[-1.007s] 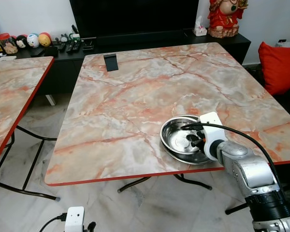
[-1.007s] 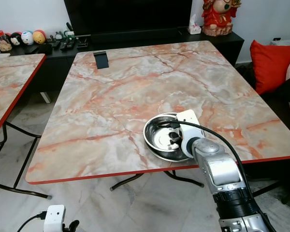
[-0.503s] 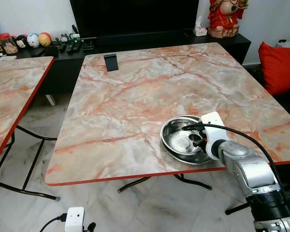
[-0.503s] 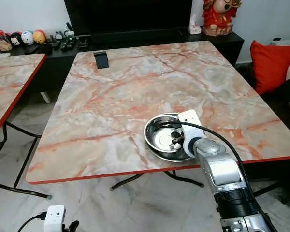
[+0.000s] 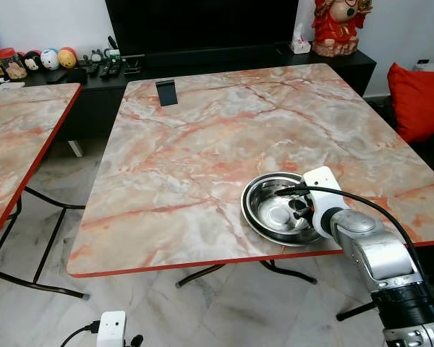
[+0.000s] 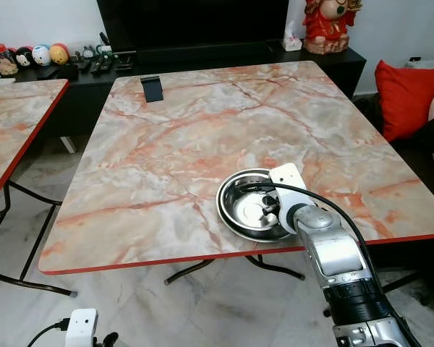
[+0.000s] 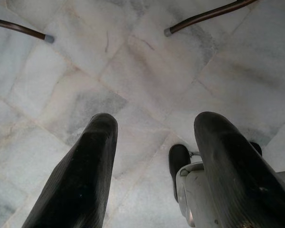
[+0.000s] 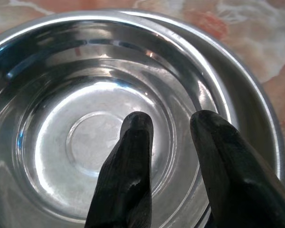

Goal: Setting the table

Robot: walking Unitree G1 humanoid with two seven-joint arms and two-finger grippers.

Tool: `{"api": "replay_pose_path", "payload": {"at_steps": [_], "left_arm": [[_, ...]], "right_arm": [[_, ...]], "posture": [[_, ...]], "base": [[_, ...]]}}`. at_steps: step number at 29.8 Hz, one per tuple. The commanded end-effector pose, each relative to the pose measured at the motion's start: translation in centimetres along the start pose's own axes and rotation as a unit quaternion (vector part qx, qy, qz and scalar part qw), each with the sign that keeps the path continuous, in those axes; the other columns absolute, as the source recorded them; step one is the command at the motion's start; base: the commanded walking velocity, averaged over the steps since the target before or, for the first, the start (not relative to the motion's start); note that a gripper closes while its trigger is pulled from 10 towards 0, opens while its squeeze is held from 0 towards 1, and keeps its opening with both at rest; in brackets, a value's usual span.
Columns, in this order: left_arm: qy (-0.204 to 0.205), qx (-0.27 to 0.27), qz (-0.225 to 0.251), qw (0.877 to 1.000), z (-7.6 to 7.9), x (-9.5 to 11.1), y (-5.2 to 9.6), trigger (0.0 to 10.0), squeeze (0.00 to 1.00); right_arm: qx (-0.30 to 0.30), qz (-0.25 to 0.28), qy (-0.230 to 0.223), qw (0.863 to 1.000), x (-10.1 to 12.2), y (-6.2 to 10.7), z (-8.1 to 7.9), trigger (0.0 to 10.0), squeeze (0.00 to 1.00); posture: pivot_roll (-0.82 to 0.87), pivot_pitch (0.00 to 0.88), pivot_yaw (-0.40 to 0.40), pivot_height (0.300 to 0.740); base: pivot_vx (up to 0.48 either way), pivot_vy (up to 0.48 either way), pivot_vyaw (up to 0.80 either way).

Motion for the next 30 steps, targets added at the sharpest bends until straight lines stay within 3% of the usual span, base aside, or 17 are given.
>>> {"api": "replay_pose_path", "payload": {"at_steps": [1,30], "left_arm": [[0.005,0.010,-0.011,1.000,-0.63,-0.49,0.19,10.0,0.00],[0.005,0.012,-0.013,1.000,-0.78,-0.47,0.20,10.0,0.00]], "right_arm": [[-0.012,0.004,0.002,1.000,0.43,-0.04,0.49,10.0,0.00],[-0.037,0.002,0.008,0.999,0.29,-0.05,1.25,10.0,0.00]], "posture": [[-0.09,0.000,0.049,0.740],[-0.09,0.000,0.050,0.740]], "base": [[0.000,0.000,0.00],[0.000,0.000,0.00]]}}
Point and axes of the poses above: a point about 5 cm out from each wrist's last joint towards the gripper, its own y axis pointing back from the gripper into the wrist, its own x axis along the axis of the wrist's last joint, z = x × y, the point moved 1 cm from there along -y, pointing out of the wrist towards the gripper, and after that the axes turned 15 degrees about y, right-handed, at the moved point
